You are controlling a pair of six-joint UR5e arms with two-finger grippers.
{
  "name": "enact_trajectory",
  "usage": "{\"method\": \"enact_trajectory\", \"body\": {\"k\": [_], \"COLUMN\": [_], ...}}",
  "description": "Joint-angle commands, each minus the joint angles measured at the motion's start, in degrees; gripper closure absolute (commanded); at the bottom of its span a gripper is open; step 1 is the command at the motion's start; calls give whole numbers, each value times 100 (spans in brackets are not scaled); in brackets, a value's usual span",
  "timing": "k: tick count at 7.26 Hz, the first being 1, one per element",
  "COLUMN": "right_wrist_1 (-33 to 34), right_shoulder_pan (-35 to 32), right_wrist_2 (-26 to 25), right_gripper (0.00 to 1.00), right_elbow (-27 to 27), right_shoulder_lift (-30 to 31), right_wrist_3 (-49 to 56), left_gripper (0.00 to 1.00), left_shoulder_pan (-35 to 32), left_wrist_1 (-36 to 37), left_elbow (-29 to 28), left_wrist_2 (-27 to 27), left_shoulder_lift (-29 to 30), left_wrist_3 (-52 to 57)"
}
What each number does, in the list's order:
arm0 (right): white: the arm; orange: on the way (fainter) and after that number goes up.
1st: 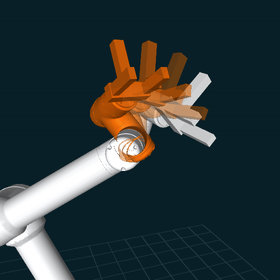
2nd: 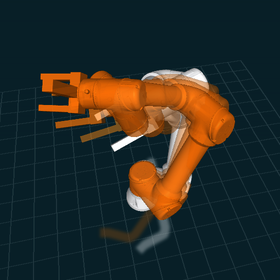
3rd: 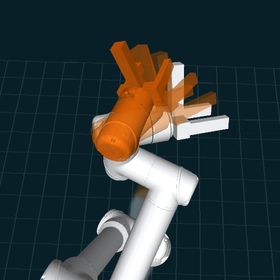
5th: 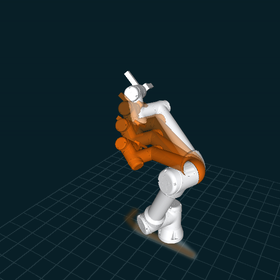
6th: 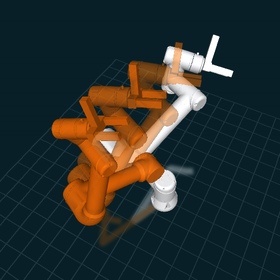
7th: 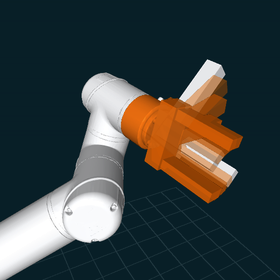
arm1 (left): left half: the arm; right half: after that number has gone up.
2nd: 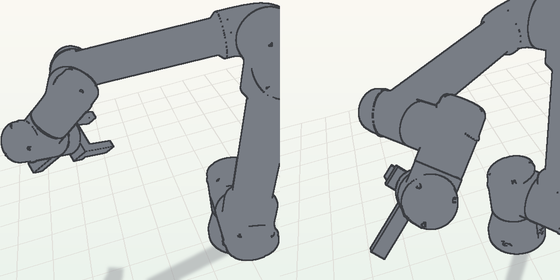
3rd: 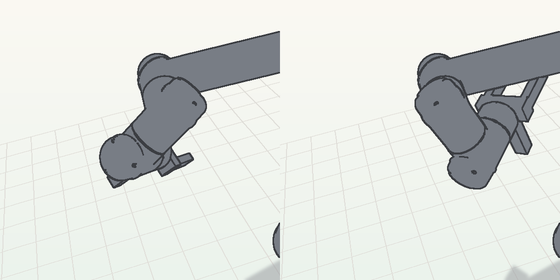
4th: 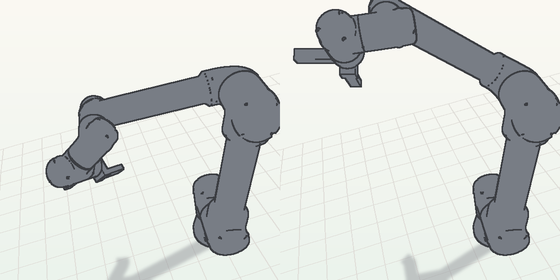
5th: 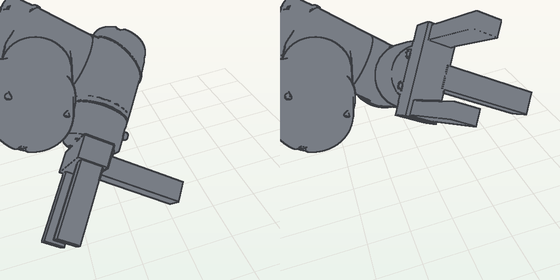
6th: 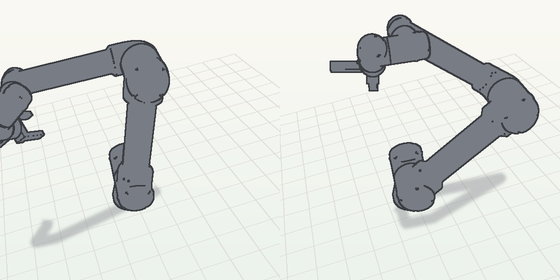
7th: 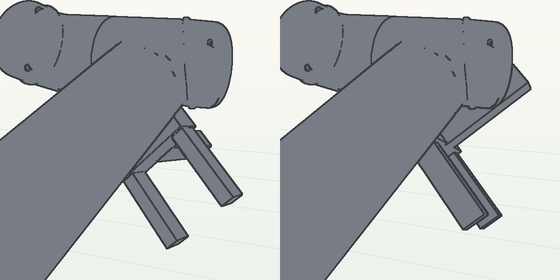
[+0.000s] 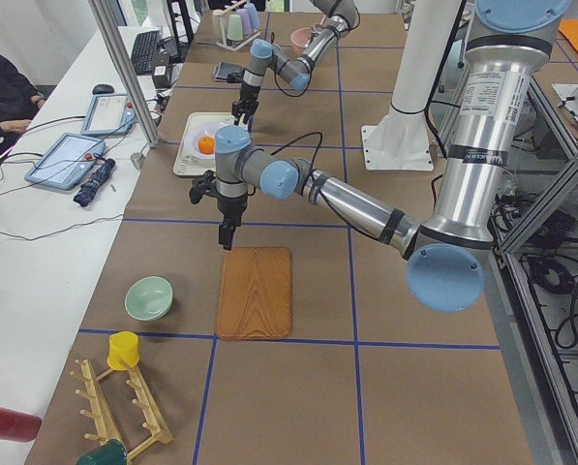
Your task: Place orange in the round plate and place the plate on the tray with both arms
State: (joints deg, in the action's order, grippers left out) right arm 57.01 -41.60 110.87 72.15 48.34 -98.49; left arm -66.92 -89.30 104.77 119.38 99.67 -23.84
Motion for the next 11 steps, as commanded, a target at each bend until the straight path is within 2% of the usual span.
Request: {"method": "enact_trajectory", "body": {"k": [1, 2, 3, 4, 5, 6, 7, 8, 10, 11], "right_wrist_1": [2304, 3080, 3227, 3220, 3202, 3202, 3202, 3185, 3184, 3184], "right_shoulder_pan": [-698, -1022, -1234, -1715, -2294, -2935, -3481, -3904, -4276, -4582], "right_wrist_2": [1173, 1113, 929, 988, 1180, 1504, 1890, 2025, 1852, 1885], "right_gripper": [0, 0, 0, 0, 0, 0, 0, 0, 0, 0], "right_elbow": [1373, 2173, 2859, 3040, 3007, 2946, 2806, 2622, 2507, 2367], "right_shoulder_lift": [673, 1304, 2215, 2824, 3231, 3591, 3847, 4102, 4228, 4237], "right_wrist_3": [2149, 3211, 4283, 5373, 6724, 8077, 9013, 9771, 9980, 9989], "left_gripper": [2, 2, 2, 2, 2, 2, 2, 2, 2, 2], "left_shoulder_pan": [-5, -23, -171, -451, -819, -1388, -1907, -2252, -2562, -2554], "left_wrist_1": [0, 0, 0, 70, 105, 97, 88, 88, -17, -61], "left_elbow": [9, 9, 9, -9, -104, -453, -805, -1104, -1458, -1694], "left_wrist_2": [7, 7, 16, 24, 129, 878, 1155, 1149, 1184, 1167], "left_shoulder_lift": [0, -9, -78, -114, -193, -298, -316, -403, -789, -791], "left_wrist_3": [28, 37, 46, 263, 1136, 2032, 3041, 3922, 4133, 4150]}}
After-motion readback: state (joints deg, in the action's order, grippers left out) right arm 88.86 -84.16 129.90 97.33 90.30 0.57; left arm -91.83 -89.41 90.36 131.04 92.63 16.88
